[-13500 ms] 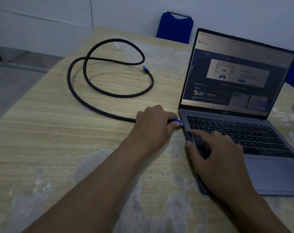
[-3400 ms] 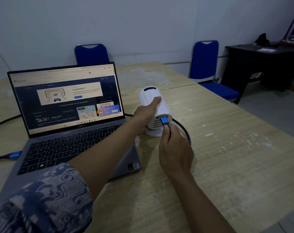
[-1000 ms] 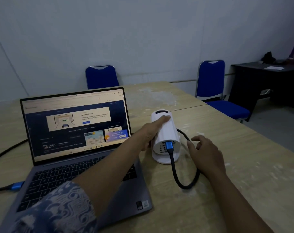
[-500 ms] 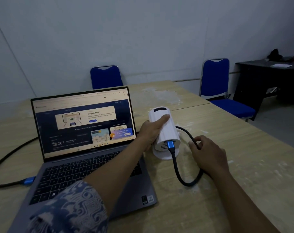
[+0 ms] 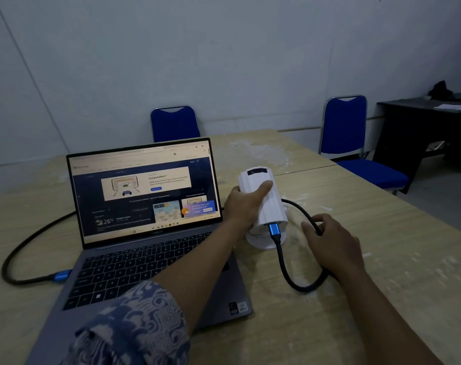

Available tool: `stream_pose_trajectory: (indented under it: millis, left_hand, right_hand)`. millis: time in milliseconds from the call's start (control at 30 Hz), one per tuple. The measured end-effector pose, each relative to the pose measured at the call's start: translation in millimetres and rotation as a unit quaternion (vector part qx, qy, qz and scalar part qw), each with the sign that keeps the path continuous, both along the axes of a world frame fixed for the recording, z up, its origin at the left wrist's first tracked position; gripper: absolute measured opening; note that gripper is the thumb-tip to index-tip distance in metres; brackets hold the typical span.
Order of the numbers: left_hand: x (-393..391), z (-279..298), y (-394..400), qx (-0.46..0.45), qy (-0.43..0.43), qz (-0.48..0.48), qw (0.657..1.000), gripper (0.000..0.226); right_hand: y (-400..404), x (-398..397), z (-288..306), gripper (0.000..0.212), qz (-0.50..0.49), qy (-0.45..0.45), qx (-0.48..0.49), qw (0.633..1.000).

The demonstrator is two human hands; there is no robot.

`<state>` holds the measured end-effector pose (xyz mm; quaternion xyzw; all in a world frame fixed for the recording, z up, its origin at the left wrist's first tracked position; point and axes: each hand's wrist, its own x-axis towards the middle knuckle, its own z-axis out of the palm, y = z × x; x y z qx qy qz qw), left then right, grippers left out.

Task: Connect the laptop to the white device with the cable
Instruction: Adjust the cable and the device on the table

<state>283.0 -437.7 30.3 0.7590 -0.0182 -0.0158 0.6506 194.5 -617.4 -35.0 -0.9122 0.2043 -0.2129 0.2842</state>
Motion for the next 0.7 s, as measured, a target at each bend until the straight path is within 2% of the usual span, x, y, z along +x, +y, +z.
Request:
stream_pose_trajectory:
  millis: [167,333,533,700]
  left_hand:
    - [-1.4,7.9,0.5,0.059,0.040,-0.016,0.997,0.087]
    - [-10.0,8.0,6.5,0.104,0.044,-0.037,0.993,0.095]
    - [-45.2,10.5,38.4,0.160,-0.054,-0.044,0.985,0.095]
    - [-96.1,4.9,123.8,0.166,-0.140,-0.058,0.974,0.069]
  right_hand:
    - [0.4,1.2,1.0,0.047,-0.002,0.001,-0.004,1.000]
    - [-0.5,3.2,0.0,0.049,-0.015,0.003,0.003,1.000]
    - [-0.4,3.0,1.0,0.050,-0.015,-0.002,0.005,1.000]
    - [4.0,-2.2,3.4,0.048,-0.014,-0.029,0.014,0.999]
